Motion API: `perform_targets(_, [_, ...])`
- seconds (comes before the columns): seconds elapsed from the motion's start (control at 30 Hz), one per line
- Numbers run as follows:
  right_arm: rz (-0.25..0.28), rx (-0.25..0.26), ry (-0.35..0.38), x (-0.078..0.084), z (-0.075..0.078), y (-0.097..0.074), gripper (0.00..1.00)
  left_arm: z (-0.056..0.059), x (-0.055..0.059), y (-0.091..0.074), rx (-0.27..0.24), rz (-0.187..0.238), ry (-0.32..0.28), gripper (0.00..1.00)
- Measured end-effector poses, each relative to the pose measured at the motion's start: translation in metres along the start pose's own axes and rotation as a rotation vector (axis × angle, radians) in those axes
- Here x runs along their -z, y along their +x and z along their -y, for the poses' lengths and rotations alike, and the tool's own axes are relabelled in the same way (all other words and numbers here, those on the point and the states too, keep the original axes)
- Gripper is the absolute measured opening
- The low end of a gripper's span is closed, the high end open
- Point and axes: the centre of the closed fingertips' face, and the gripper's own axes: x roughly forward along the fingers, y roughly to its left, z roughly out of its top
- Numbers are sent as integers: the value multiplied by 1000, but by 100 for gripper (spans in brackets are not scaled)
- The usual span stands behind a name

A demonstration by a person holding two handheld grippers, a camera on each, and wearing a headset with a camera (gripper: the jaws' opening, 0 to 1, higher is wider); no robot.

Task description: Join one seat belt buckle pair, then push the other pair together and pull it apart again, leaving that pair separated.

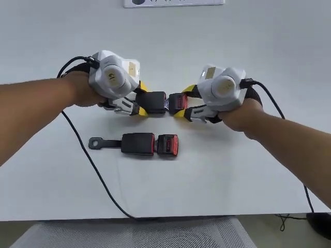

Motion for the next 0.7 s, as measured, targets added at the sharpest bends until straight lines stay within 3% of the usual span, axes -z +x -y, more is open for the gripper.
perform_targets(0.3, [-18, 2, -8, 10, 6, -11, 35, 1, 0, 0, -1, 5, -1, 34])
perform_targets(0.7, [-33, -12, -86, 27, 9, -25, 35, 2, 0, -1, 0, 3, -7, 34])
